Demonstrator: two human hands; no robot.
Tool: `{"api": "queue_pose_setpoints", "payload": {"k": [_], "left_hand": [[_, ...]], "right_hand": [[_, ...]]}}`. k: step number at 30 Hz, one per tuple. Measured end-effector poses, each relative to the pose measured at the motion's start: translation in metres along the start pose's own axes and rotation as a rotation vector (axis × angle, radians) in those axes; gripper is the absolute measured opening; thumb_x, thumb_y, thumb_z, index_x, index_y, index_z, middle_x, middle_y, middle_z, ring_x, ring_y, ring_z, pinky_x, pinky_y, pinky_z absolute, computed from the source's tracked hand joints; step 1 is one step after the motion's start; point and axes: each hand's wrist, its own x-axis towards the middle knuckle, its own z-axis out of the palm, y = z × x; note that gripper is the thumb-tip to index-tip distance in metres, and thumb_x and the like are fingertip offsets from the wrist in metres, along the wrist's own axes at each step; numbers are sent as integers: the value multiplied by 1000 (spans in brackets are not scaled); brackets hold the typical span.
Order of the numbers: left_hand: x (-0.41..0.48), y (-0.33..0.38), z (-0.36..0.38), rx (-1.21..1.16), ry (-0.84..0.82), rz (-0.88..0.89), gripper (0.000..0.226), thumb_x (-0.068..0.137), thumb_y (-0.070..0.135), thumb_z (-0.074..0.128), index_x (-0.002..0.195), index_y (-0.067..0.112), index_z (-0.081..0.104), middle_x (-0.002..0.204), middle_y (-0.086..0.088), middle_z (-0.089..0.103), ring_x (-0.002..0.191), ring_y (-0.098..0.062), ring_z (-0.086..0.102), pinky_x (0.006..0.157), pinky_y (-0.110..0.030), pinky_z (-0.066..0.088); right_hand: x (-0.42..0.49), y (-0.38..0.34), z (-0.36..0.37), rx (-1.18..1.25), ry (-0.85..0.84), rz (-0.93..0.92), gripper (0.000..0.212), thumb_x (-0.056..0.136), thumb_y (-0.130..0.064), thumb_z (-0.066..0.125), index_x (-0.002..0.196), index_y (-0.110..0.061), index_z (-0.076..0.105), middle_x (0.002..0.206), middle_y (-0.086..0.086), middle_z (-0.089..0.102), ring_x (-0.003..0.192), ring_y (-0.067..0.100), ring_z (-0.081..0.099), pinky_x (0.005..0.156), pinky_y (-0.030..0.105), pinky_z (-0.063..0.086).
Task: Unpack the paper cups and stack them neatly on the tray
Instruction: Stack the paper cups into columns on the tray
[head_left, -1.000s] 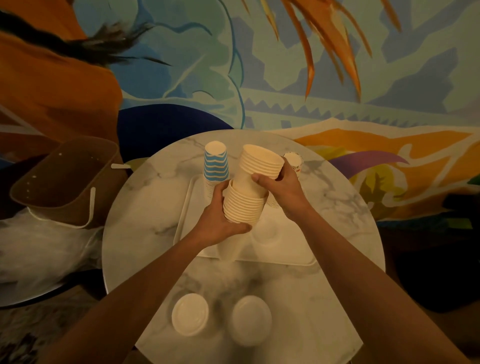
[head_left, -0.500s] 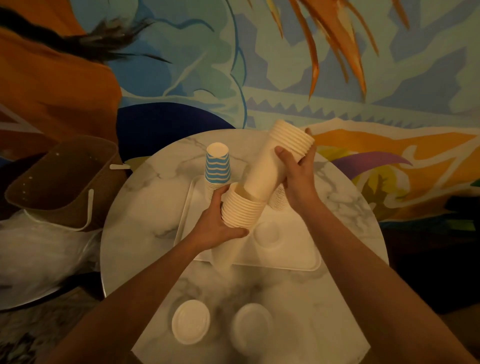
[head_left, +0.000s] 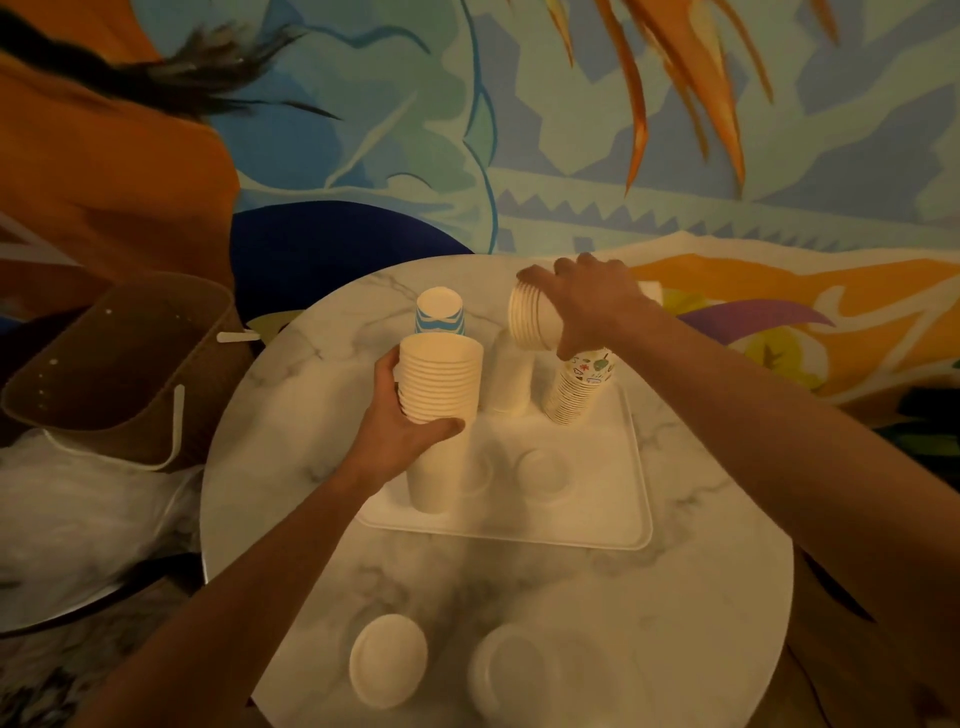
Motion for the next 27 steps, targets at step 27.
{"api": "queue_pose_setpoints", "payload": {"k": [27], "left_hand": [[8, -6, -2, -52, -15, 9, 104, 48, 24, 83, 134, 25, 24, 117, 19, 51, 100, 11, 56, 81, -15, 49]], "right_hand": [[54, -50, 4, -515, -297, -124, 48, 92, -24, 55, 138, -23, 39, 131, 8, 51, 123, 32, 46, 99, 46, 37]]}}
